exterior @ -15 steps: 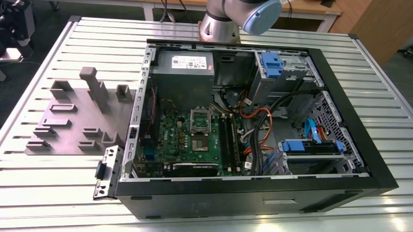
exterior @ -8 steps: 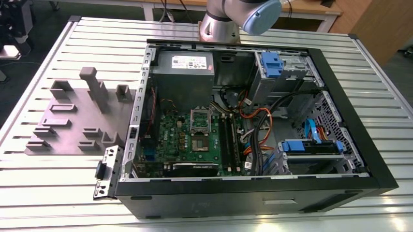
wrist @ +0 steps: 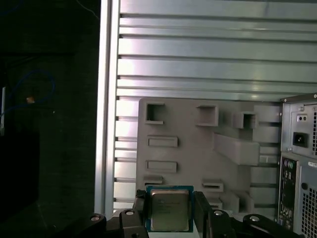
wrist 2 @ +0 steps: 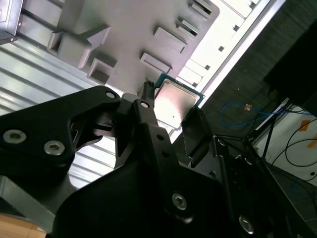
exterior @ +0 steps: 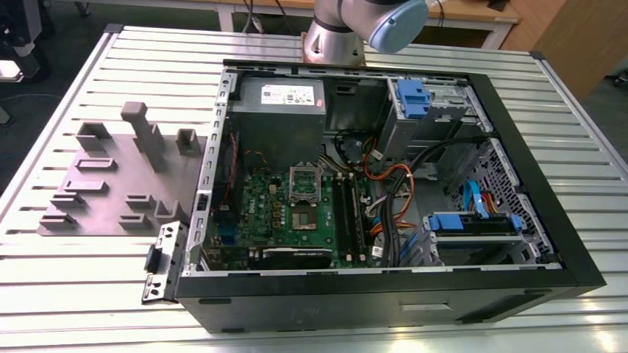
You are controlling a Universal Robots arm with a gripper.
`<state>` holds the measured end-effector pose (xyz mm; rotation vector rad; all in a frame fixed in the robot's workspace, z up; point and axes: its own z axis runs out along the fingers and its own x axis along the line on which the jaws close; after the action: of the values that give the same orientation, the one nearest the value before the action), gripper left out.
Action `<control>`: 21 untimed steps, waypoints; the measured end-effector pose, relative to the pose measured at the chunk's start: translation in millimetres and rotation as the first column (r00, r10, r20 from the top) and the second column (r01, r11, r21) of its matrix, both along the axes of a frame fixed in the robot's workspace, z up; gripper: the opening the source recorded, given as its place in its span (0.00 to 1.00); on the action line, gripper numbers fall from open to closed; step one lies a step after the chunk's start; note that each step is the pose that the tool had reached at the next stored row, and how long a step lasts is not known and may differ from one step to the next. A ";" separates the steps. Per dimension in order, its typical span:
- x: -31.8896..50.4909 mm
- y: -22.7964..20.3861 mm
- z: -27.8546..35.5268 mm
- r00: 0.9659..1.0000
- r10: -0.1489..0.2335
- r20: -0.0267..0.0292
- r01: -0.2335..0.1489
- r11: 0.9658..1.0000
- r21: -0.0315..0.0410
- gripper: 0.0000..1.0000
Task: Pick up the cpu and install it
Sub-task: 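Pick up the cpu and move it towards the insertion slot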
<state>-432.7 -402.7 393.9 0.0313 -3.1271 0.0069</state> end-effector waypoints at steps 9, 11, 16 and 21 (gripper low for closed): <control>0.0 0.0 6.6 1.000 0.000 0.000 0.000 1.000 -0.003 0.47; 0.3 0.1 6.8 1.000 0.000 -0.001 0.000 1.000 -0.003 0.47; 2.6 0.0 6.6 1.000 0.000 0.000 0.000 1.000 -0.003 0.47; 4.0 0.0 6.6 1.000 0.000 0.000 0.000 1.000 -0.003 0.47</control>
<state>-428.7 -402.7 400.5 0.0312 -3.1268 0.0108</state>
